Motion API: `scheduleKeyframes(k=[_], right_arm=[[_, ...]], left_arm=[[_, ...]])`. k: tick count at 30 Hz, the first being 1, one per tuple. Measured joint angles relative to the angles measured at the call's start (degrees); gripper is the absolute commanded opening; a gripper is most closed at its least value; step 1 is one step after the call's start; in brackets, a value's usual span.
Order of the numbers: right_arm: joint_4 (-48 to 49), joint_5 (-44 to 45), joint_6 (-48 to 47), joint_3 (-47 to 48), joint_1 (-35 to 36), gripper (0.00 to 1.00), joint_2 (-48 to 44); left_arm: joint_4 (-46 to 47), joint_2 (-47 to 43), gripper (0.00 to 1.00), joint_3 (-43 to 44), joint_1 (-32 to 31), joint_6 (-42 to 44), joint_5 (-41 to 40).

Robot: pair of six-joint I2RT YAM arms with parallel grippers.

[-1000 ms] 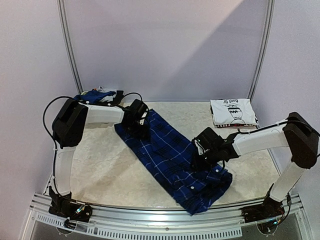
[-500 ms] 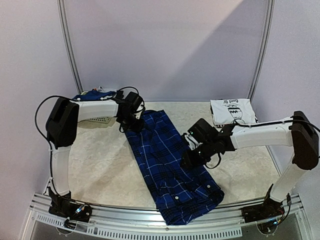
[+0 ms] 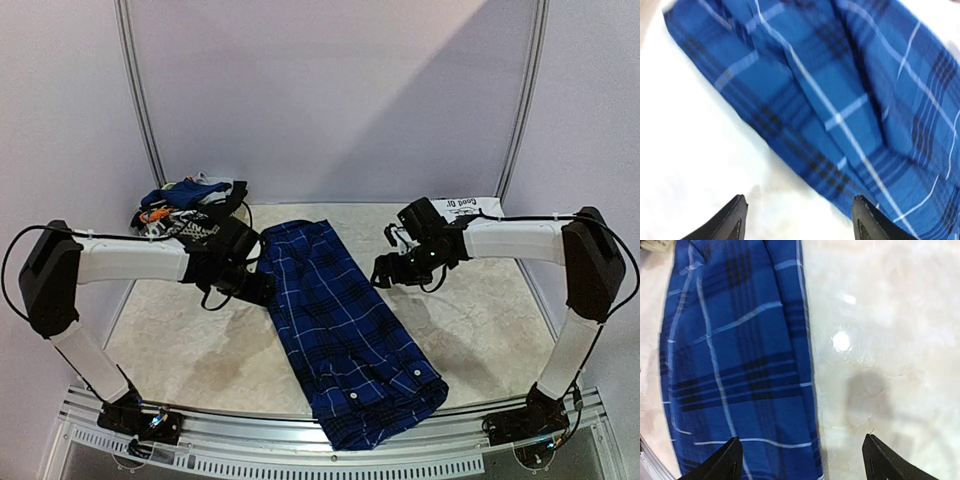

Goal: Fold and stack the mixed laundry pile
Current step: Rotate the rectangle-folded shirt at the center of the board.

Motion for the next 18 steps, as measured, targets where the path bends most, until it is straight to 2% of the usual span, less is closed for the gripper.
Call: scheduleKeyframes(k=[7, 15, 18], right_arm=[[1.7, -4.4, -1.6, -2.2, -0.7, 0.67, 4.2], [4.7, -7.8, -2.0, -5.8, -0.7, 0.57, 5.0], [6.3, -8.7, -1.9, -6.6, -0.7, 0.46, 5.1]], left_arm=[[9.1, -1.1, 0.50, -9.1, -2.3, -7.0, 2.8], [17.1, 3.3, 0.28, -9.7, -2.4, -10.6, 3.5], [18.4, 5.6, 0.13, -9.6, -2.4, -10.8, 3.3]])
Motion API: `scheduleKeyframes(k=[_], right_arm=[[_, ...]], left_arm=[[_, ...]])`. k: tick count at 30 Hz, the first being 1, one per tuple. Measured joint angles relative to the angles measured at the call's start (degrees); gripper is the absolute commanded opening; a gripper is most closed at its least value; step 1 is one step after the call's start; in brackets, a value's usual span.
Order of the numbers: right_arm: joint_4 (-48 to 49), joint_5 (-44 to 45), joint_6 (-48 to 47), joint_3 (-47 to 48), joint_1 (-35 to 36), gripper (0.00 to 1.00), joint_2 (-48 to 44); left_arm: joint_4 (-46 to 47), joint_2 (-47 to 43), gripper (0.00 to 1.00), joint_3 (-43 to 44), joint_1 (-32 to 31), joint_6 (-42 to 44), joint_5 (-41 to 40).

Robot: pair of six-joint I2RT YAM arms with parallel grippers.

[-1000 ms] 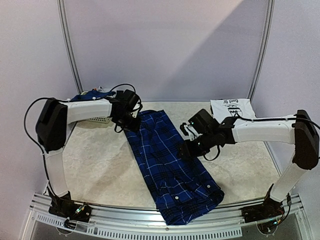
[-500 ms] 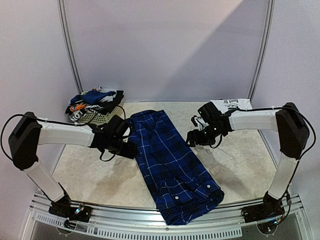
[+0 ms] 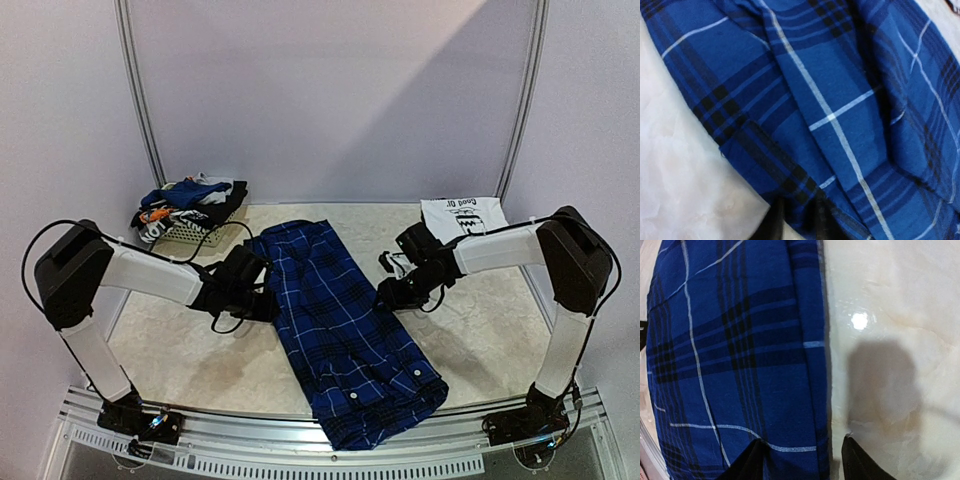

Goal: Fold and stack the mixed laundry pile
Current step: Rotate the rectangle-folded shirt at the center of the board.

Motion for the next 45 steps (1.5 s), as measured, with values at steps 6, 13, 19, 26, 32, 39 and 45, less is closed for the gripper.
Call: scheduleKeyframes(k=[6, 13, 19, 26, 32, 39, 45], right_arm=[[2.9, -1.2, 0.7, -1.9, 0.0, 0.23, 0.1], [9.9, -3.7, 4.7, -5.1, -0.3, 0.20, 0.1], [16.2, -4.8, 11.5, -7.1, -0.3, 0.20, 0.5], [18.1, -3.0, 17.0, -5.7, -0.3, 0.20, 2.0], [14.2, 1.1, 17.2, 0.8, -0.5, 0.21, 5.4], [11.0, 3.4, 15.9, 3.3, -1.2, 0.25, 6.1], [9.5, 3.7, 14.3, 4.0, -1.3, 0.37, 6.1]], left_arm=[[1.7, 3.5, 0.00, 2.4, 0.2, 0.4, -1.0], [0.7, 8.8, 0.00, 9.4, 2.3, 3.1, -0.9], [-3.3, 17.1, 0.00, 22.7, 5.7, 7.6, 0.5], [-7.8, 22.8, 0.00, 34.7, 9.2, 11.0, 2.3], [-9.3, 23.0, 0.00, 35.8, 9.9, 11.5, 1.9], [-9.9, 21.6, 0.05, 32.7, 9.9, 10.8, -0.1], [-9.8, 19.5, 0.46, 30.3, 10.0, 9.8, -2.1]])
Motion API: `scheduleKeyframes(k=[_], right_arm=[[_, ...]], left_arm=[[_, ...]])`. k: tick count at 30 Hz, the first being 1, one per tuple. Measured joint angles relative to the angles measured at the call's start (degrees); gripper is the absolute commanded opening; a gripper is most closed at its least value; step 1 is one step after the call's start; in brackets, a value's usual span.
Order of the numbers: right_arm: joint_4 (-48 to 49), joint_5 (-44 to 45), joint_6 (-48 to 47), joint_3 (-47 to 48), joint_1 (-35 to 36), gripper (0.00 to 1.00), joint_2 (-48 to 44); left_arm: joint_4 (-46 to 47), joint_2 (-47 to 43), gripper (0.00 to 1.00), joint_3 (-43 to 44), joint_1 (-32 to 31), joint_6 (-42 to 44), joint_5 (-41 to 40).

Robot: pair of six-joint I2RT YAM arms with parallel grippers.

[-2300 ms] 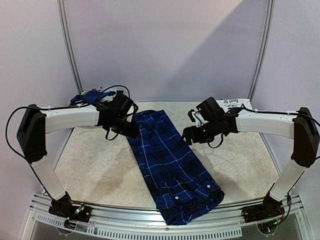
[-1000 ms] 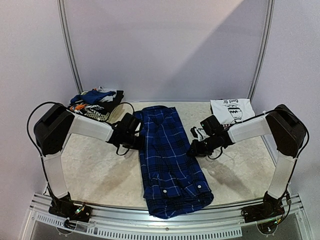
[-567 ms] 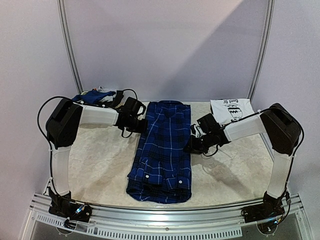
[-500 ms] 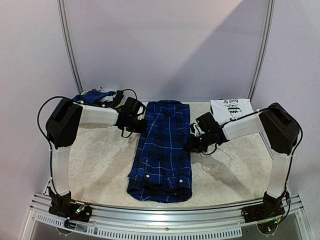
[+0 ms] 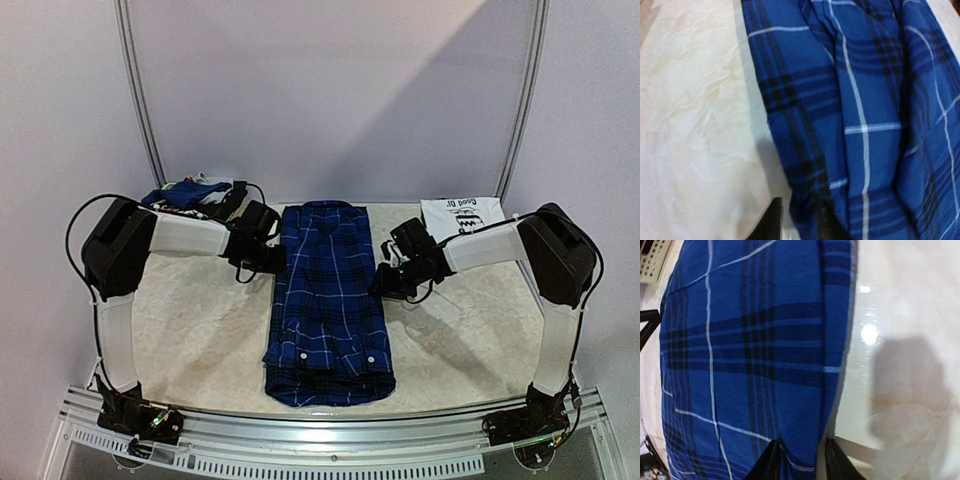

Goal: Fold and stack the mixed laundry pile
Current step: Rotate the rectangle-folded shirt at the center of the board, then pick up the rectangle-folded shirt from the center of the board.

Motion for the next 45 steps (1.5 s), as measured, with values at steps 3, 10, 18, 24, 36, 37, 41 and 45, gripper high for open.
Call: scheduleKeyframes(k=[3, 10, 18, 24, 36, 37, 41, 45], right_arm=[[-0.2, -0.9, -1.2, -0.1, 0.0, 0.45, -0.5], [-1.5, -3.5, -3.4, -4.7, 0.1, 0.73, -6.7], [1.0, -8.2, -1.8, -17.2, 3.4, 0.77, -18.8], [2.6, -11.0, 2.9, -26.6, 6.4, 0.75, -23.5], [13.3, -13.6, 12.3, -37.4, 13.3, 0.54, -28.2], [14.1, -13.6, 12.8, -38.0, 13.7, 0.54, -28.4], [15.9, -13.7, 14.4, -39.4, 14.7, 0.48, -28.9], [16.4, -13.5, 15.7, -40.5, 15.0, 0.36, -29.5]], left_arm=[[0.6, -3.1, 0.63, -3.7, 0.1, -0.9, -0.6], [0.3, -15.7, 0.72, -11.6, -0.4, -1.5, -1.3], [0.0, -32.2, 0.74, -27.5, -6.5, -4.5, -1.6], [-0.7, -38.9, 0.75, -36.1, -13.6, -7.6, -1.1], [0.2, -46.1, 0.74, -45.6, -21.0, -14.1, 2.1], [0.4, -46.1, 0.73, -46.3, -21.2, -14.6, 2.6], [0.9, -46.1, 0.73, -47.6, -22.2, -16.1, 4.1], [2.4, -46.1, 0.73, -48.3, -23.2, -17.4, 5.7]])
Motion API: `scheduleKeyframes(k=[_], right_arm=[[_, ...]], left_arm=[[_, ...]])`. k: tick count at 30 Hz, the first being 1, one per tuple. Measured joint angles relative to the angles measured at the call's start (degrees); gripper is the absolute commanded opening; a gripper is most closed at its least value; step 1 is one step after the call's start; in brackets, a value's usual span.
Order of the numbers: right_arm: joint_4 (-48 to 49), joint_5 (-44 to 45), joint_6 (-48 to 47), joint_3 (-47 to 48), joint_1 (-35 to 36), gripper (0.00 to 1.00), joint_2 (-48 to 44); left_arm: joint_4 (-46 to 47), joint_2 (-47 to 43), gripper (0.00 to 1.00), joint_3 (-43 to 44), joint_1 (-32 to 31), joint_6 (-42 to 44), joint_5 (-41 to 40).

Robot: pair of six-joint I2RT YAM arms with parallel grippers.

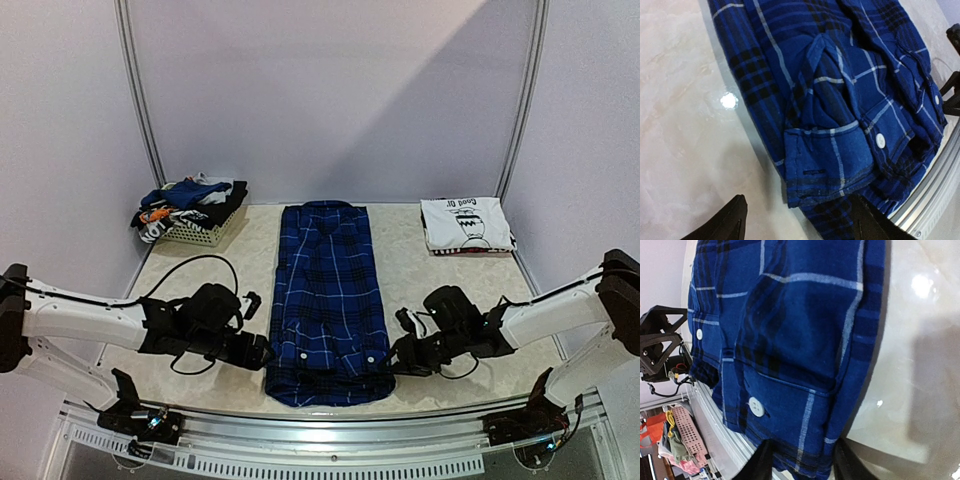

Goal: Fold and stack the mixed laundry pile
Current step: Pick up the rectangle-folded shirt from the center of the board.

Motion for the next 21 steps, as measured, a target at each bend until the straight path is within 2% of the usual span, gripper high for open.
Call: scheduleKeyframes(k=[13, 17, 21], right_arm=[[-0.4, -0.2, 0.6, -1.2, 0.0, 0.22, -0.3], [-0.2, -0.7, 0.5, -1.2, 0.0, 0.18, 0.2], [0.5, -1.1, 0.5, -1.2, 0.0, 0.13, 0.8]], left_arm=[[3.9, 3.8, 0.71, -0.9, -2.7, -3.1, 3.1], [4.0, 4.6, 0.66, -0.9, -3.2, -4.0, 3.5], [4.7, 5.2, 0.54, -1.0, -3.5, -4.9, 3.6]])
